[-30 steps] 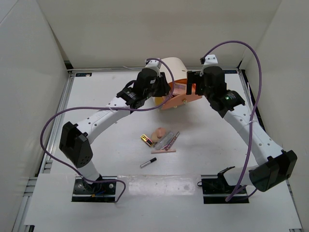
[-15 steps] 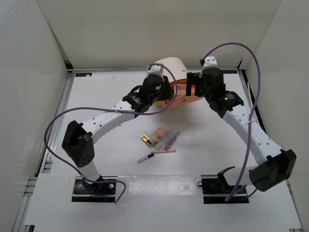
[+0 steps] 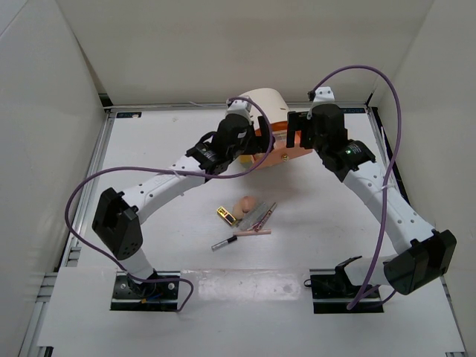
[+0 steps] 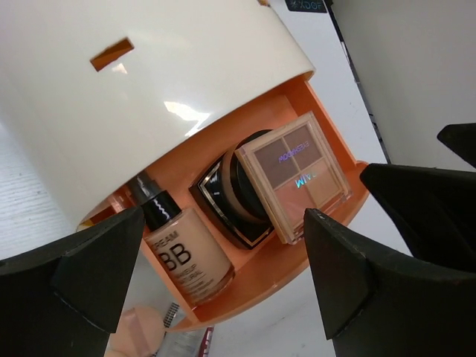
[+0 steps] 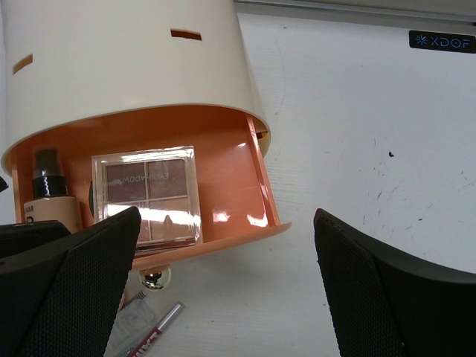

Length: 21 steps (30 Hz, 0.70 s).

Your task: Organize the makeup

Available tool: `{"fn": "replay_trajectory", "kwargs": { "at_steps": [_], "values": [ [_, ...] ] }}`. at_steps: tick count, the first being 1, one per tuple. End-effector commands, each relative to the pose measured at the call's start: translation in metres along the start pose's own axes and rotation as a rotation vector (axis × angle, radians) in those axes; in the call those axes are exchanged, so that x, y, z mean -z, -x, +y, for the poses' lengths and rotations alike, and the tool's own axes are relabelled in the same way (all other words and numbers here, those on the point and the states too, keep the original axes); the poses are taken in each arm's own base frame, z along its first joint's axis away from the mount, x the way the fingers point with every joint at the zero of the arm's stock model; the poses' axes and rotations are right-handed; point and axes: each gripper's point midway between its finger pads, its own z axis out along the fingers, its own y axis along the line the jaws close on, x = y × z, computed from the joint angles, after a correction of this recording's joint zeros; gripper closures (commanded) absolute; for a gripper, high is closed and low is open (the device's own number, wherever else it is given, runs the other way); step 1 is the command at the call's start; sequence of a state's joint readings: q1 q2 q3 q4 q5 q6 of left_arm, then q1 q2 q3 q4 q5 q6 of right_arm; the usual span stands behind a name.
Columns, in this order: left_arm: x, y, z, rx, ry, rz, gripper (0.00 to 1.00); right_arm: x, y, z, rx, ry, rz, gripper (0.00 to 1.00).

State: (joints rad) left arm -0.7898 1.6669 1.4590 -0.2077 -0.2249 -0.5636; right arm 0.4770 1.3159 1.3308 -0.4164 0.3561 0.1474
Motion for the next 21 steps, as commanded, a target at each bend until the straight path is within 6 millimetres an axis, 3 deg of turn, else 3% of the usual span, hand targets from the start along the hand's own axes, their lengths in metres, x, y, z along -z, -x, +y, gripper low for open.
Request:
{"fn": "replay_trajectory", "kwargs": {
  "at_steps": [1, 8, 14, 17, 21],
  "values": [
    [0.028, 0.045, -0.023, -0.023, -0.059, -0.088, 0.02, 0.003, 0.025, 0.001, -0.016, 0.006, -0.069, 0.01],
    [0.048, 0.077, -0.018, -0.099, -0.003, -0.141, 0.02, 0.021, 0.038, -0.006, 0.023, -0.004, -0.072, 0.01],
    [0.067, 0.097, 0.029, -0.096, 0.141, -0.131, 0.02, 0.055, 0.028, -0.018, 0.005, -0.017, -0.04, 0.01],
    [0.081, 0.094, 0.056, -0.096, 0.211, -0.128, 0.02, 0.065, 0.003, -0.017, 0.008, 0.013, 0.031, 0.01],
    [0.097, 0.071, 0.107, -0.04, 0.338, -0.085, 0.02, 0.076, -0.042, -0.015, 0.007, 0.043, 0.159, 0.01]
  ]
}}
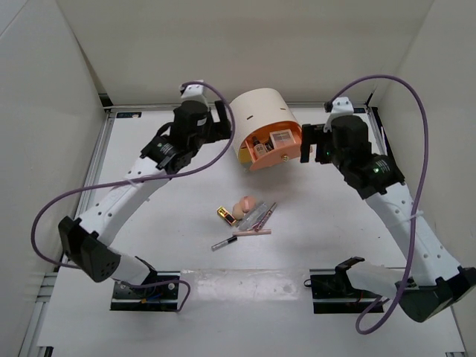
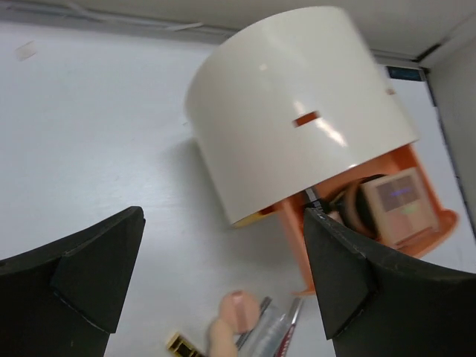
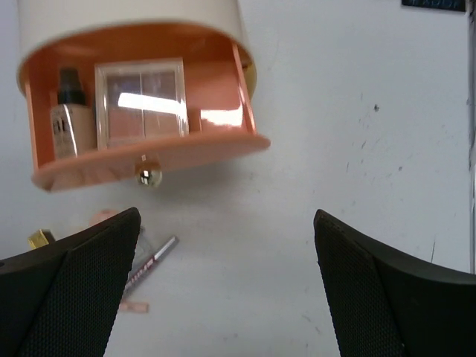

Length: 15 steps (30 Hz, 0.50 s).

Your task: Organize the makeup

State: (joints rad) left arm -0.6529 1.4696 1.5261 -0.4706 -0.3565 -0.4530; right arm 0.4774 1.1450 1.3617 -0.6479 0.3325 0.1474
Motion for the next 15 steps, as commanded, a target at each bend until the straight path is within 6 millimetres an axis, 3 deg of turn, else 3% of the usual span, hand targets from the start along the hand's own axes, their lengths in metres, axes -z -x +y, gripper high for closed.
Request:
{"fn": "replay_trajectory", "kwargs": {
  "at_steps": [1, 4, 6, 10, 12, 15],
  "values": [
    [0.022, -0.016, 0.045, 0.026, 0.121, 0.034, 0.02, 0.007, -0.057, 0.004, 0.001, 0.034, 0.171, 0.01],
    [0.025, -0.037, 0.08, 0.07, 0.177, 0.08, 0.02, 0.015, -0.087, 0.013, 0.024, 0.113, 0.244, 0.01],
    [0.028, -0.05, 0.089, 0.079, 0.171, 0.123, 0.02, 0.016, -0.106, 0.02, 0.043, 0.17, 0.299, 0.01],
    [0.029, -0.074, 0.115, 0.089, 0.223, 0.169, 0.02, 0.018, -0.124, 0.04, 0.055, 0.274, 0.324, 0.01],
    [0.024, -0.073, 0.115, 0.092, 0.211, 0.174, 0.02, 0.009, -0.124, 0.046, 0.053, 0.283, 0.304, 0.01],
    [0.008, -0.053, 0.104, 0.085, 0.145, 0.131, 0.02, -0.008, -0.115, 0.051, 0.042, 0.277, 0.27, 0.01]
  ]
}}
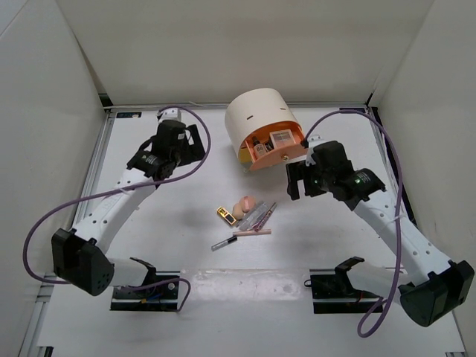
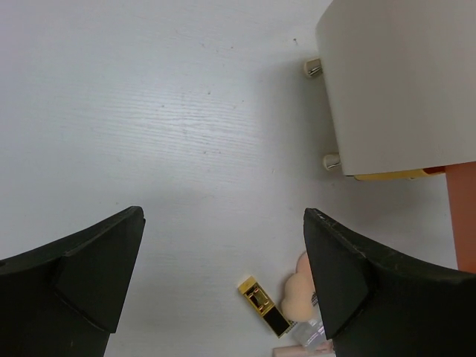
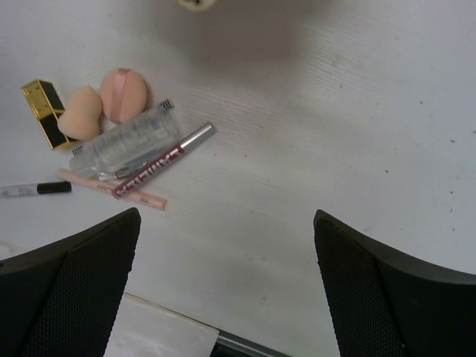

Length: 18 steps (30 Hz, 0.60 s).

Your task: Organize the makeup

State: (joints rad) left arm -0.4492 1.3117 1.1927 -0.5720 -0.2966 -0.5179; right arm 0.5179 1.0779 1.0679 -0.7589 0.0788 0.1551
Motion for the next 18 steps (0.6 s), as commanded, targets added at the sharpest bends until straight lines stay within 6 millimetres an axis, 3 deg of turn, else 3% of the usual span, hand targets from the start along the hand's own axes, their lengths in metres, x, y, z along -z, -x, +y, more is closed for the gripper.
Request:
{"fn": "replay_trajectory", "kwargs": {
  "at_steps": [1, 6, 7, 9, 11, 15, 16, 17, 18],
  "values": [
    [0.003, 0.048, -0.027, -0.001, -0.124, -0.105, 0.02, -0.01, 0.036, 0.01, -0.015, 0.037, -0.12, 0.01],
    [-0.031, 0.099, -0.071, -0.062, -0.268, -0.164, 0.02, -0.026, 0.073, 0.009, -0.048, 0.019, -0.227, 0.03],
    [-0.025, 0.125, -0.089, -0.098, -0.336, -0.207, 0.02, -0.029, 0.074, 0.011, -0.046, 0.021, -0.226, 0.03],
    [-0.045, 0.141, -0.113, -0.152, -0.399, -0.214, 0.02, -0.033, 0.08, 0.013, -0.051, 0.028, -0.228, 0.03],
    [-0.057, 0.15, -0.13, -0.205, -0.458, -0.22, 0.02, -0.036, 0.082, 0.013, -0.06, 0.031, -0.224, 0.05],
    [-0.103, 0.165, -0.162, -0.282, -0.633, -0.203, 0.02, -0.039, 0.088, 0.014, -0.066, 0.034, -0.247, 0.06],
    [-0.11, 0.169, -0.166, -0.298, -0.68, -0.21, 0.02, -0.039, 0.09, 0.015, -0.064, 0.033, -0.247, 0.06],
    [-0.105, 0.186, -0.176, -0.323, -0.749, -0.26, 0.02, -0.039, 0.092, 0.015, -0.064, 0.034, -0.25, 0.06],
    [-0.127, 0.168, -0.175, -0.33, -0.849, -0.196, 0.02, -0.038, 0.093, 0.015, -0.058, 0.034, -0.253, 0.06]
  ]
}}
